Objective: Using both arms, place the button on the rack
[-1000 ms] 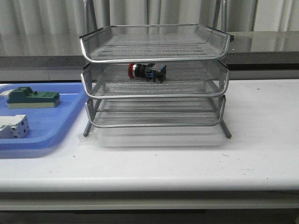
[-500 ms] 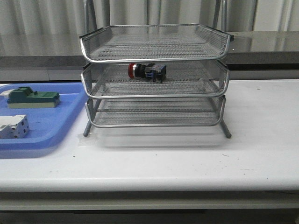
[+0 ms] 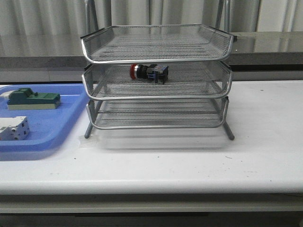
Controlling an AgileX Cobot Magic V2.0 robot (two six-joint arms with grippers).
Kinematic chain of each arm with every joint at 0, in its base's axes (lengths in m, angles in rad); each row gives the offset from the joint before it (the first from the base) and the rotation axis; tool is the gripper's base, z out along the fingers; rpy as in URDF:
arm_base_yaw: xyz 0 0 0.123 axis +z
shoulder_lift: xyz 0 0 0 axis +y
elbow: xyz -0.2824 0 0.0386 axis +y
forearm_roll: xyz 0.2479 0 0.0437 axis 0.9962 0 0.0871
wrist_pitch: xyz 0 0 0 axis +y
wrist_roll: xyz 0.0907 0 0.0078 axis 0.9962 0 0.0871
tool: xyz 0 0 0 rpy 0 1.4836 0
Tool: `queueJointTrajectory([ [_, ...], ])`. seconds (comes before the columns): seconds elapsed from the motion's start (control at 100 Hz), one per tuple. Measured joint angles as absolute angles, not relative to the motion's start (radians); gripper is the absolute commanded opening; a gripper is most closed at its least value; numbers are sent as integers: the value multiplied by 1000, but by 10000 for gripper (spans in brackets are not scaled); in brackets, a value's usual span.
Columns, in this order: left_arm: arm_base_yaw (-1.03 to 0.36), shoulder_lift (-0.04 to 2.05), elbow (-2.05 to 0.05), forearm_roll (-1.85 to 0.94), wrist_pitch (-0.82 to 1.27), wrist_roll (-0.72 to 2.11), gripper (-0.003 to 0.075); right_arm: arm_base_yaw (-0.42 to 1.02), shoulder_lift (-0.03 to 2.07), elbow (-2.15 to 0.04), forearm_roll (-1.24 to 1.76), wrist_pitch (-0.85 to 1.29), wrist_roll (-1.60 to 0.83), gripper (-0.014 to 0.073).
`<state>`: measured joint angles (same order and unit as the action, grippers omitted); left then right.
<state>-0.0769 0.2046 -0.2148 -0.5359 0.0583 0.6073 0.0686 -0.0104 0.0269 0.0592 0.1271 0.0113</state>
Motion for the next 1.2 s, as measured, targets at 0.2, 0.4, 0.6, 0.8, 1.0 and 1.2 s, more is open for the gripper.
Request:
queueJointTrajectory([
  [0.2,-77,205,-211,-397,58,471,-20,69,-10,27,59,127,11,-60],
  [0.4,-77,203,-194,-39,58,83,-20,69,-10,27,59,127,11,-60],
  [0.6,-77,152,-130,0,58,35,-20,69,-10,27,59,127,11,-60],
  [0.8,-77,39,-40,7,58,32,-20,69,-10,27,59,127,11,-60],
  [1.0,-75,-4,2,7,-6,0,-20,69,-10,27,59,127,11,-60],
  [1.2,-68,-4,2,22,-34,-28,-20,69,-10,27,59,127,11,-60],
])
